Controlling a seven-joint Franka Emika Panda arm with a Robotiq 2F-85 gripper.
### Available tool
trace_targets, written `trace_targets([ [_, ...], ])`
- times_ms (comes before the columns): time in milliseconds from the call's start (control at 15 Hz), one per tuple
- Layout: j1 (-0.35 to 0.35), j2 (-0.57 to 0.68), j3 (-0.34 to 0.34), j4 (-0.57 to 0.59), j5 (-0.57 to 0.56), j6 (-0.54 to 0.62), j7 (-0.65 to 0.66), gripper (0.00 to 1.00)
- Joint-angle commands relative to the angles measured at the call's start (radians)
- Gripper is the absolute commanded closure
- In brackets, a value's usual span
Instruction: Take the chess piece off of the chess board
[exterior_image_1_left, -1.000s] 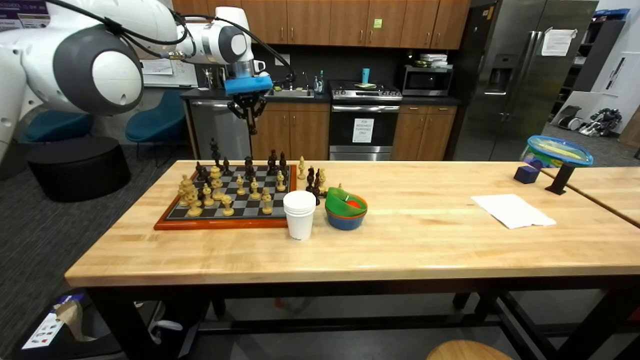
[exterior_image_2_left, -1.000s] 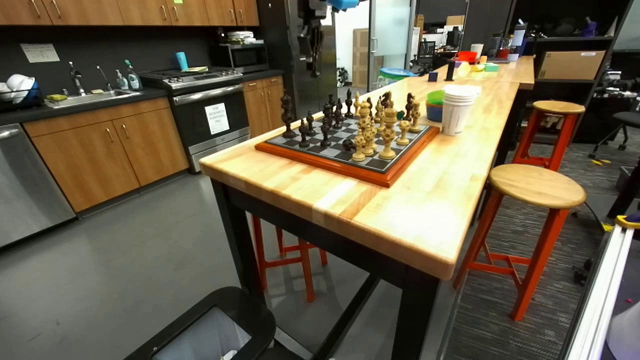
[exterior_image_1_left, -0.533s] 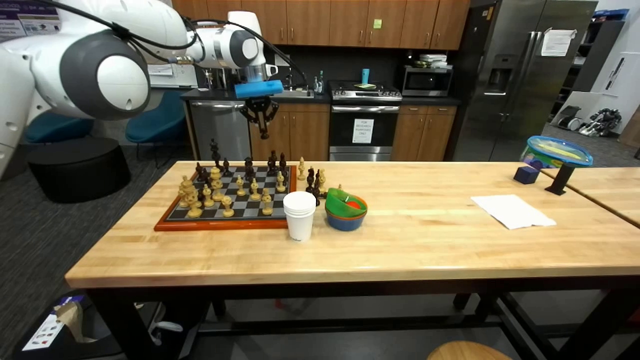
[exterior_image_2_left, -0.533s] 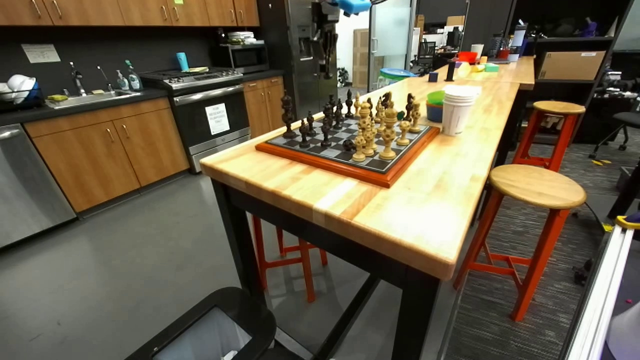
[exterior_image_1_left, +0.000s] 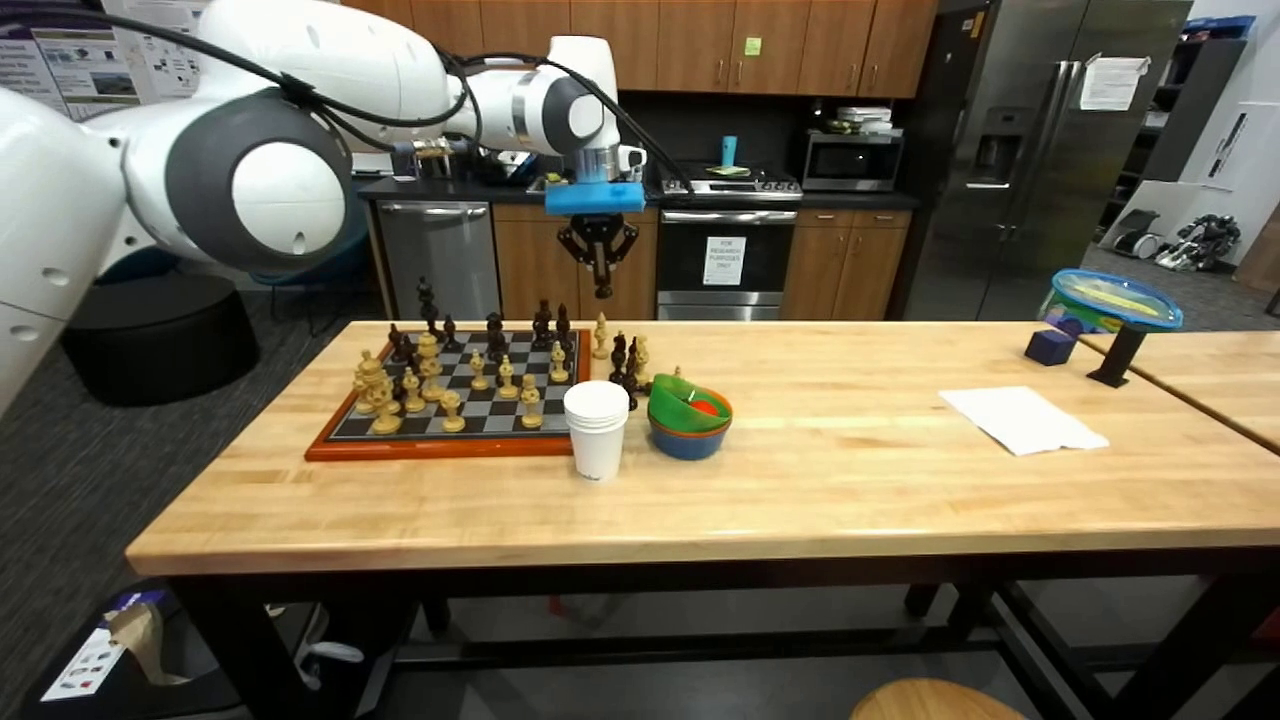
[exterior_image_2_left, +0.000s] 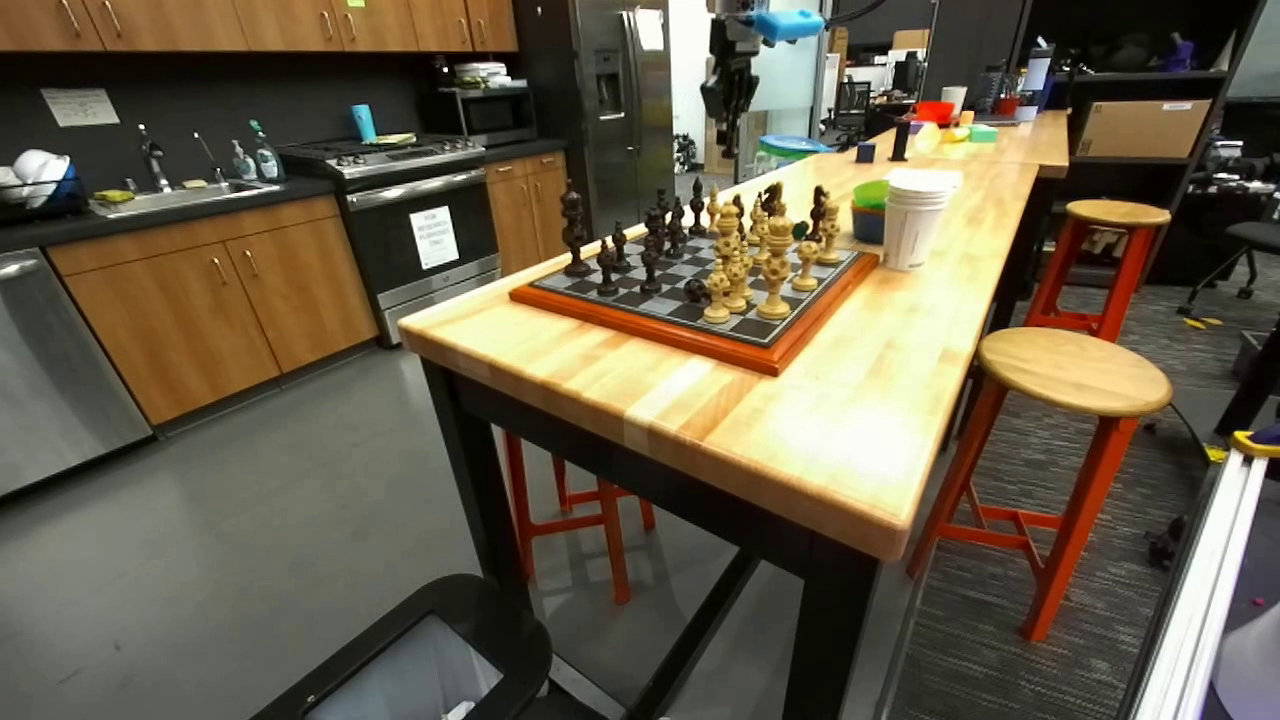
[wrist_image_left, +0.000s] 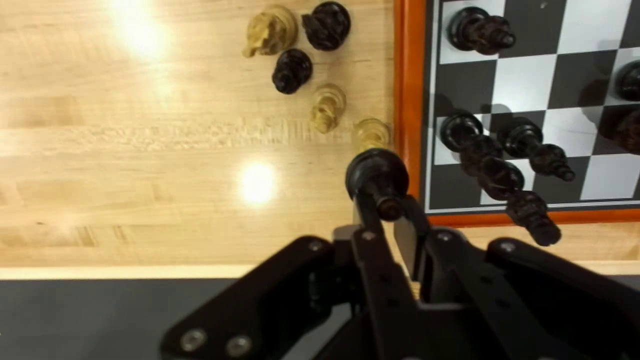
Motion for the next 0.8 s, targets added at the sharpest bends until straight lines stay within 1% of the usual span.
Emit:
trace_targets([
  [0,-0.012,0.014,0.0,0.019,0.003,-0.003,0.002,0.85],
  [133,-0.025,0.034,0.0,0.045,0.006,-0.006,0.003,0.85],
  [267,-0.023,0.041,0.001,0.056,0.006,-0.007,0.007,0.85],
  [333,-0.022,0.052,0.003,0.071,0.009,-0.011,0.011,0.96],
  [733,-0.03,0.144,0.008,0.17,0.016,-0.018,0.015,0.96],
])
